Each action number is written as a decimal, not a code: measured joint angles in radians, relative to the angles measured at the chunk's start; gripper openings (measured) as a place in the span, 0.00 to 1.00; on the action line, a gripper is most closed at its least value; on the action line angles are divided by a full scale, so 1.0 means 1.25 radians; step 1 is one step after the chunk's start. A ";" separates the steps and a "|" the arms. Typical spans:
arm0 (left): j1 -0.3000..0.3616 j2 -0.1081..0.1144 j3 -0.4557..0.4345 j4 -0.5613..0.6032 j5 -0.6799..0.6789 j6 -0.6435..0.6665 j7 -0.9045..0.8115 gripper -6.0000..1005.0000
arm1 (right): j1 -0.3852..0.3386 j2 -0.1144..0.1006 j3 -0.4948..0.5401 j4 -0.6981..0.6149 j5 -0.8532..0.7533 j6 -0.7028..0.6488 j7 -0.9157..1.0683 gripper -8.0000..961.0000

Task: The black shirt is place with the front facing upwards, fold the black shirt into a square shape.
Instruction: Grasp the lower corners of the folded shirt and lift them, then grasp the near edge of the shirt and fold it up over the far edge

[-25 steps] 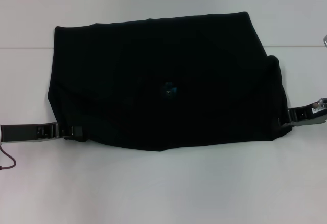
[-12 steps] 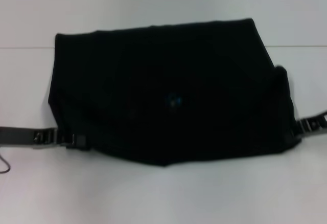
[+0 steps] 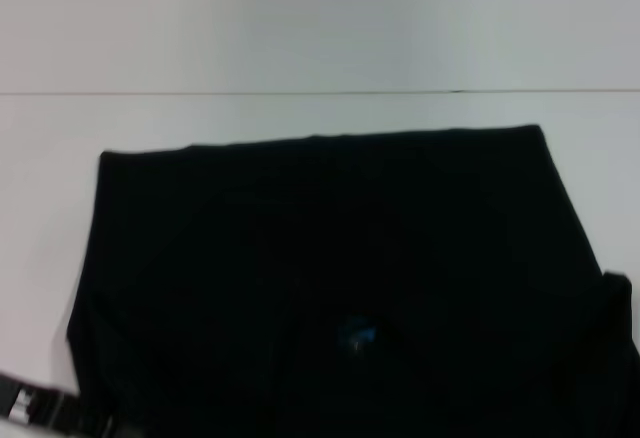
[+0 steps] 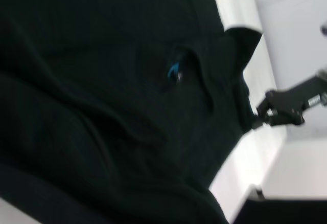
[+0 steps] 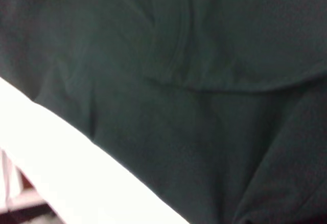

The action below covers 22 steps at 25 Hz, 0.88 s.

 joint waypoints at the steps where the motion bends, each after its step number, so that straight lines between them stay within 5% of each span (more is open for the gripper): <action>1: 0.000 -0.001 0.000 0.000 0.008 0.005 -0.001 0.04 | -0.003 0.005 0.000 0.000 -0.004 -0.010 -0.014 0.05; 5: -0.001 -0.004 -0.005 -0.001 0.028 0.011 -0.003 0.04 | -0.010 0.014 0.017 -0.001 -0.006 -0.010 -0.030 0.05; 10: -0.019 -0.006 -0.054 0.000 0.023 -0.025 -0.010 0.04 | 0.000 -0.003 0.126 0.001 0.004 0.001 -0.030 0.05; 18: -0.050 0.012 -0.277 0.009 0.023 -0.168 -0.101 0.04 | 0.025 -0.065 0.322 0.022 0.133 0.091 0.055 0.06; 22: -0.046 0.016 -0.385 0.001 0.005 -0.281 -0.119 0.04 | 0.032 -0.064 0.327 0.026 0.213 0.173 0.091 0.06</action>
